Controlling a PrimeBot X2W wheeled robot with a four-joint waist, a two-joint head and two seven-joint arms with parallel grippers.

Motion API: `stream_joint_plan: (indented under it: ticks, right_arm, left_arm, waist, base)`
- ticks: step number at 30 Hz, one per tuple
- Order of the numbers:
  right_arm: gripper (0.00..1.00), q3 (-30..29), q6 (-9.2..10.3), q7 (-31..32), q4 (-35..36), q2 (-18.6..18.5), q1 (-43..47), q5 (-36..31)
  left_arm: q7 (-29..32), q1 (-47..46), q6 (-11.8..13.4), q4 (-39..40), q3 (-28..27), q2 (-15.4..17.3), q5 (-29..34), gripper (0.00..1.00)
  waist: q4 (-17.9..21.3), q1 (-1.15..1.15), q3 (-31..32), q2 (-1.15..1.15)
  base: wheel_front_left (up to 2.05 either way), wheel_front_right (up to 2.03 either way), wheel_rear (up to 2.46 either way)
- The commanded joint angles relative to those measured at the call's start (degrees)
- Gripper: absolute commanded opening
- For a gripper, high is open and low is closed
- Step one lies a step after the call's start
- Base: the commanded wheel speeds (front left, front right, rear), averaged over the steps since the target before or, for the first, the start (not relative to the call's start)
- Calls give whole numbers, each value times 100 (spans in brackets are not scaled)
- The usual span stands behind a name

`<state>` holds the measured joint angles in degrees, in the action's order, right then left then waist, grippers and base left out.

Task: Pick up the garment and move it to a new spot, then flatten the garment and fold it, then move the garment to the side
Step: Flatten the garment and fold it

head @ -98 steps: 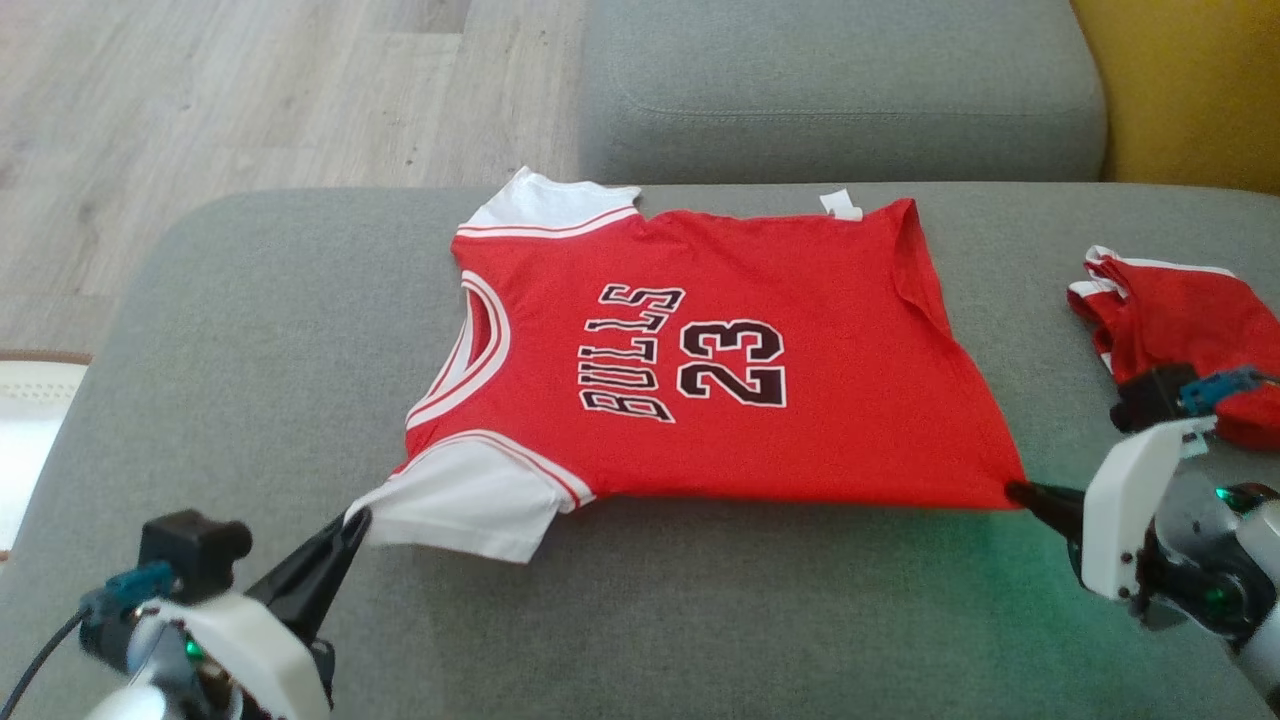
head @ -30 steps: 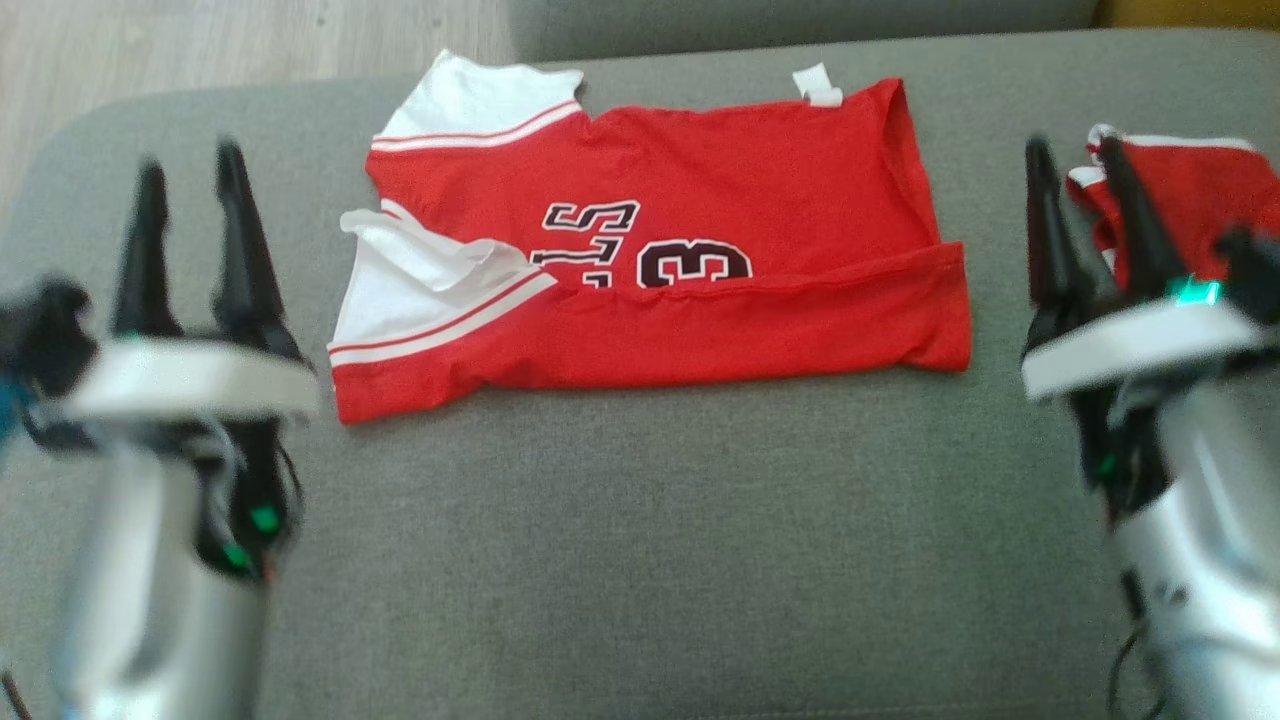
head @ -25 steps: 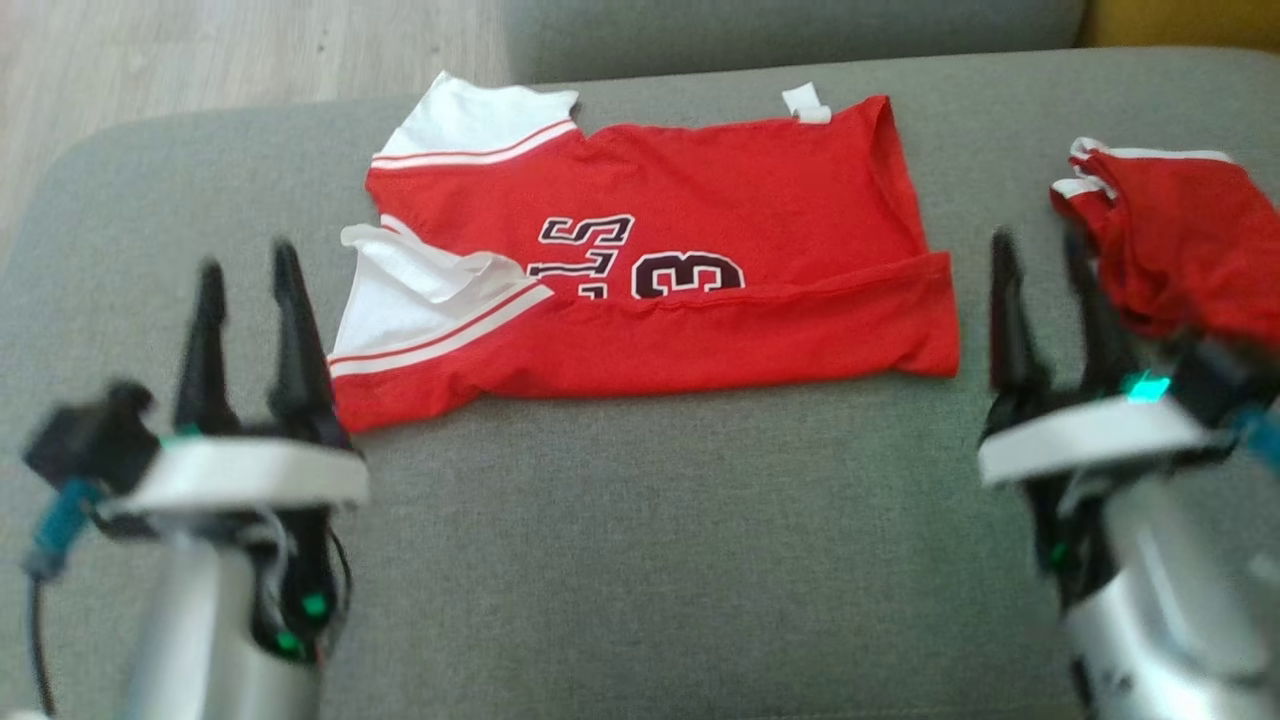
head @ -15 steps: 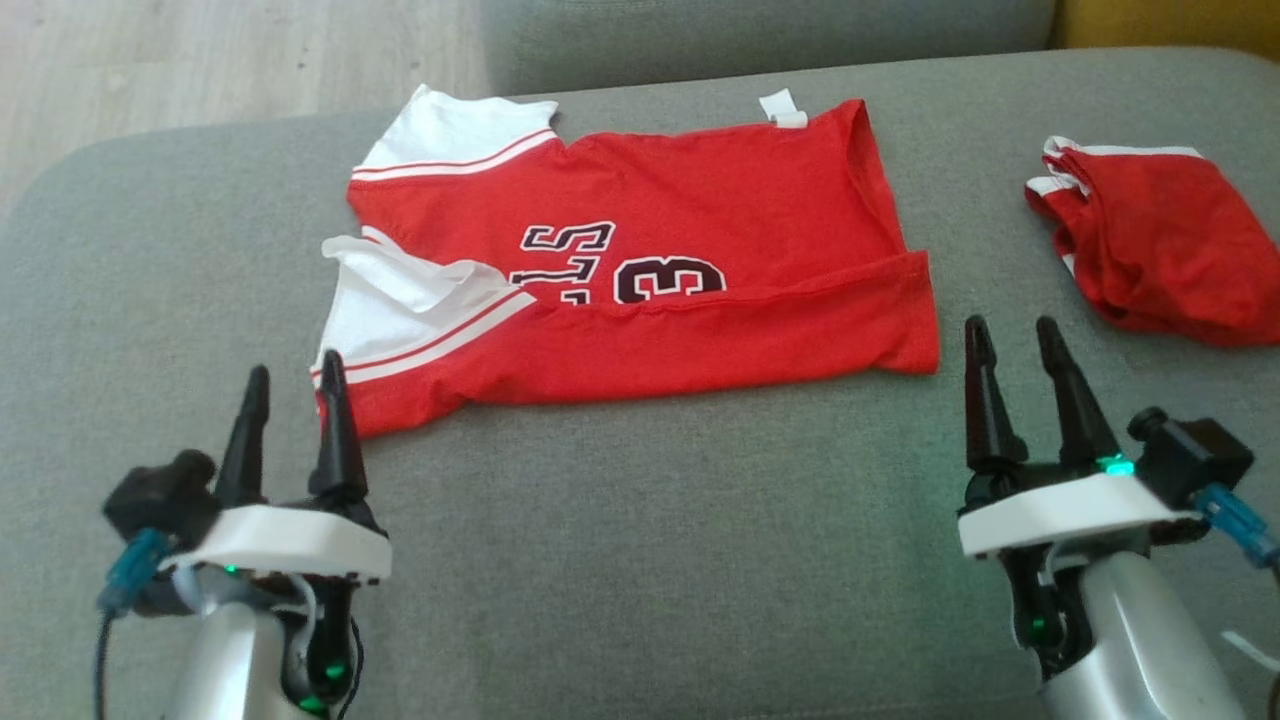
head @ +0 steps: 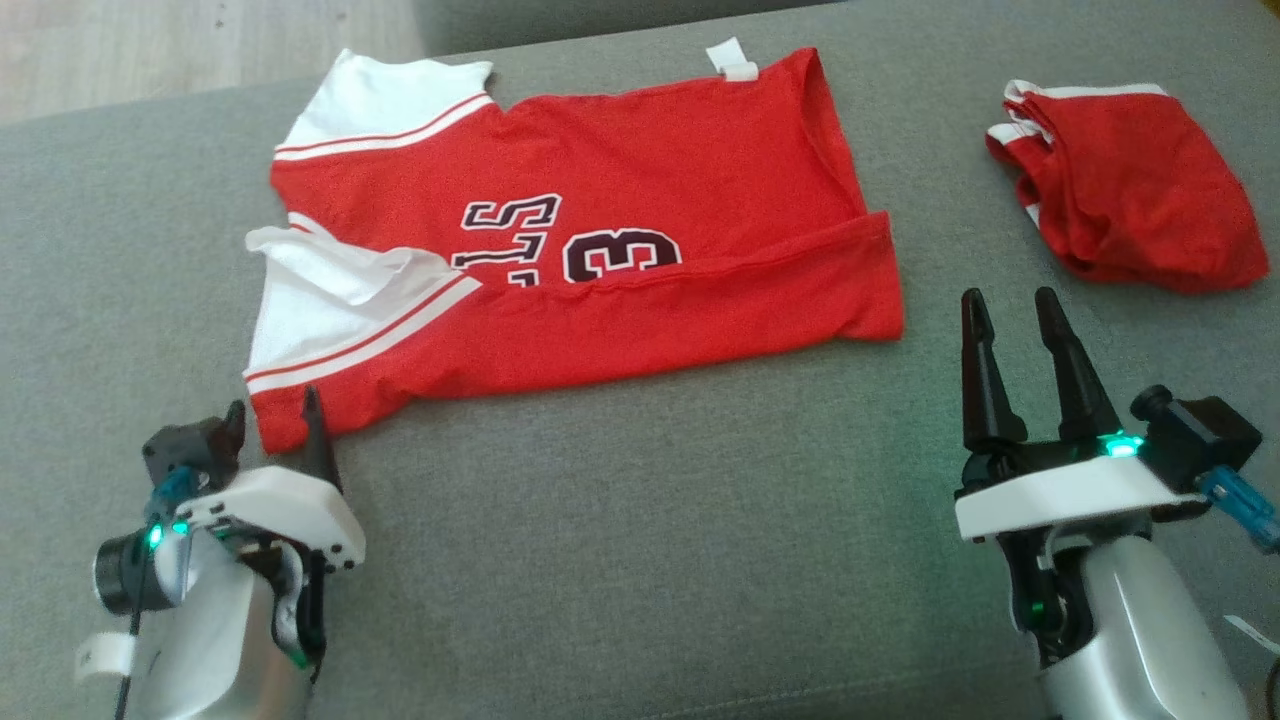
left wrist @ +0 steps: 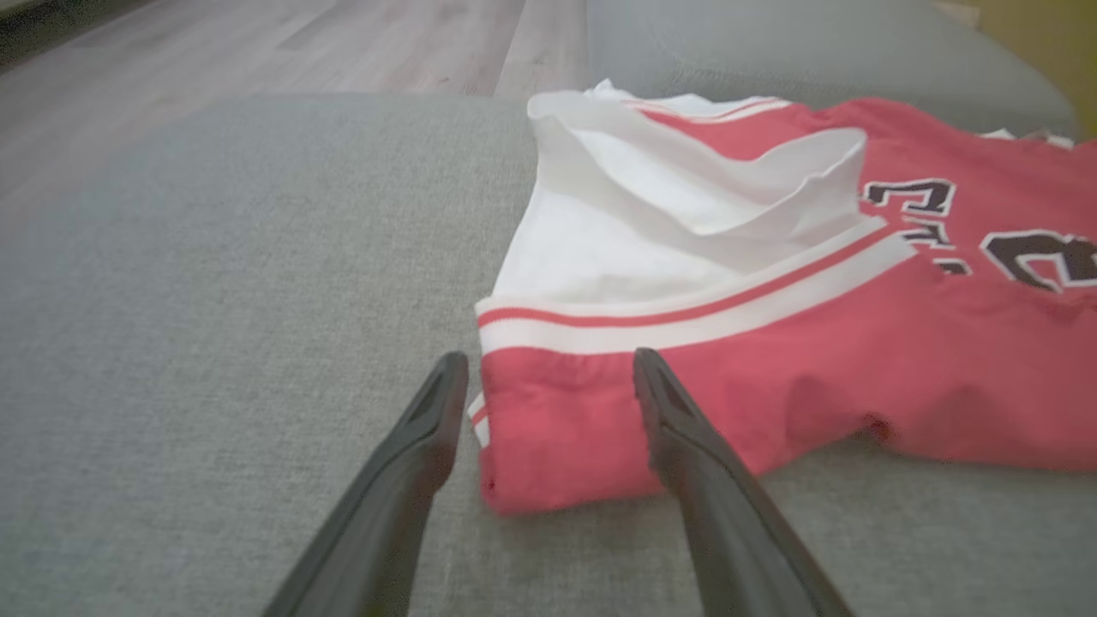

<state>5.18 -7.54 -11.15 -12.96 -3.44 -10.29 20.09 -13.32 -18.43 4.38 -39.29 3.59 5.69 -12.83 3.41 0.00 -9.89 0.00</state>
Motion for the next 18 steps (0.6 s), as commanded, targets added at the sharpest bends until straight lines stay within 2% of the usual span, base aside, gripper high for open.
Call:
stream_joint_plan:
  ticks: [1, 10, 11, 12, 13, 18]
  right_arm:
    - [100, 153, 5, -24, 227, 47, -222, 4]
    - [100, 123, 5, 52, 187, 54, -237, -3]
    - [100, 123, 5, 66, 176, 54, -237, 0]
    - [100, 135, 5, 85, 162, 55, -236, 23]
    - [100, 148, 5, 112, 143, 55, -236, 28]
    - [100, 118, 5, 320, -28, 56, -310, -53]
  left_arm:
    - [23, -280, 47, -28, -170, 210, 44, 100]
    - [249, -578, 19, -812, -59, 338, 65, 100]
    - [246, -602, 0, -847, -51, 325, 50, 81]
    - [240, -627, -18, -875, -40, 314, 37, 8]
    - [217, -655, -32, -886, -28, 311, 33, 0]
    - [-32, -803, -112, -727, 9, 322, 33, 0]
  waist:
    - [68, 0, -40, 0]
    - [173, 0, -123, 0]
    - [156, 0, -124, 0]
    - [133, 0, -125, 0]
    - [103, 0, -129, 0]
    - [-67, 0, -165, 0]
  base:
    - [0, 0, 0]
    - [0, 0, 0]
    - [0, 0, 0]
    - [0, 0, 0]
    - [0, 0, 0]
    - [0, 0, 0]
